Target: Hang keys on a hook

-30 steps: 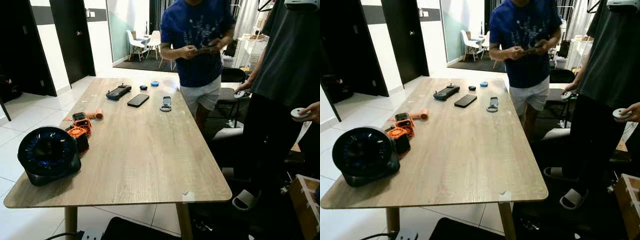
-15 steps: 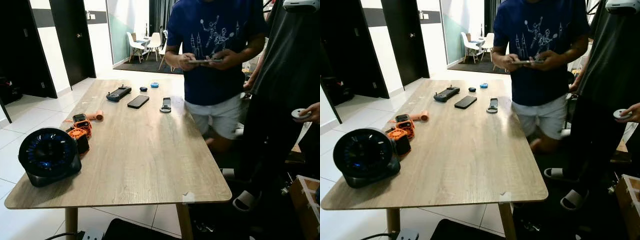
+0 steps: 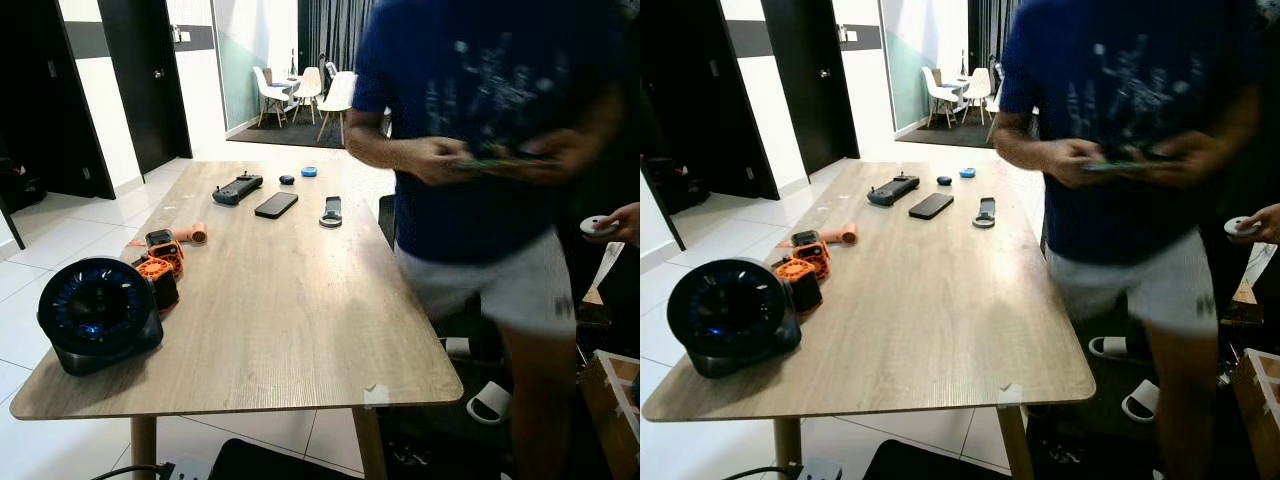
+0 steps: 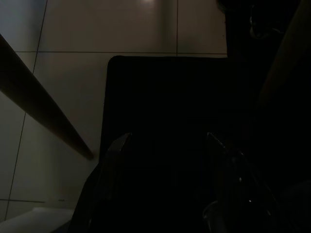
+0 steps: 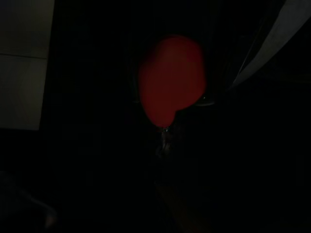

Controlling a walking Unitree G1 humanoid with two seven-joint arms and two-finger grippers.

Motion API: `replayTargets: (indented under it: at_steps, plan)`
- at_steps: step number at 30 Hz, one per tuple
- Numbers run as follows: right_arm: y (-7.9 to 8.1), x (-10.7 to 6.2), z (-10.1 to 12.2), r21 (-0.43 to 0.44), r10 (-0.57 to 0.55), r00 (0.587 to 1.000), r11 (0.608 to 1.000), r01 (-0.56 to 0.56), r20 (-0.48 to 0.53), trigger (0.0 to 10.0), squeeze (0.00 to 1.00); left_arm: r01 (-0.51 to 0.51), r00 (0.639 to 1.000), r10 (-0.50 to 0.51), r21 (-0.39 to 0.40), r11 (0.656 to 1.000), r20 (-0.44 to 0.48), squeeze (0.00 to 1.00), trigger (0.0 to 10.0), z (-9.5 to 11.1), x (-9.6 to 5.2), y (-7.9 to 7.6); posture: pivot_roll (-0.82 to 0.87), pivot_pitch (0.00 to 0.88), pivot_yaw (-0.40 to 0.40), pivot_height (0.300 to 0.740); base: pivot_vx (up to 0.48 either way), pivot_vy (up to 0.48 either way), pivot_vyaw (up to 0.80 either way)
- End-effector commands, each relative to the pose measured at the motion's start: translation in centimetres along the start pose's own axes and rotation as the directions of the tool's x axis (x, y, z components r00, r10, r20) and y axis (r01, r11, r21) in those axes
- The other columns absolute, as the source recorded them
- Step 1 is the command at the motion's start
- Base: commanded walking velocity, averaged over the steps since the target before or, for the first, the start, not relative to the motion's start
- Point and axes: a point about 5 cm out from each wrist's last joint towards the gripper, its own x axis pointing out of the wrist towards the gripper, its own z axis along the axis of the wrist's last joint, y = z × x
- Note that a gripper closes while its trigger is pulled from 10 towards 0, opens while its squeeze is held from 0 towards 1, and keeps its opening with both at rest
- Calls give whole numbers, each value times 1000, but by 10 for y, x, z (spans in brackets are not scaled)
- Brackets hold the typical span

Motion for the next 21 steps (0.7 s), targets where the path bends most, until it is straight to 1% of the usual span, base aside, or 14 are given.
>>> replayTargets:
  at_steps: [1,9,21]
  plan:
    - [0,-1,-4,7,-5,1000,1000,5,-14,10000,0,17,1000,-16,27,1000,-11,0,10000,-4,-2,-1,71,39,30,740,0,0,0]
    - [-1,-2,-7,2,-10,1000,1000,11,-18,10000,0,28,999,-27,45,999,-20,0,10000,-5,-2,-1,72,37,38,740,0,0,0]
    - [-1,-1,-6,4,-15,1000,1000,15,-19,10000,0,11,1000,-10,38,999,-20,0,10000,-1,0,3,72,37,39,740,0,0,0]
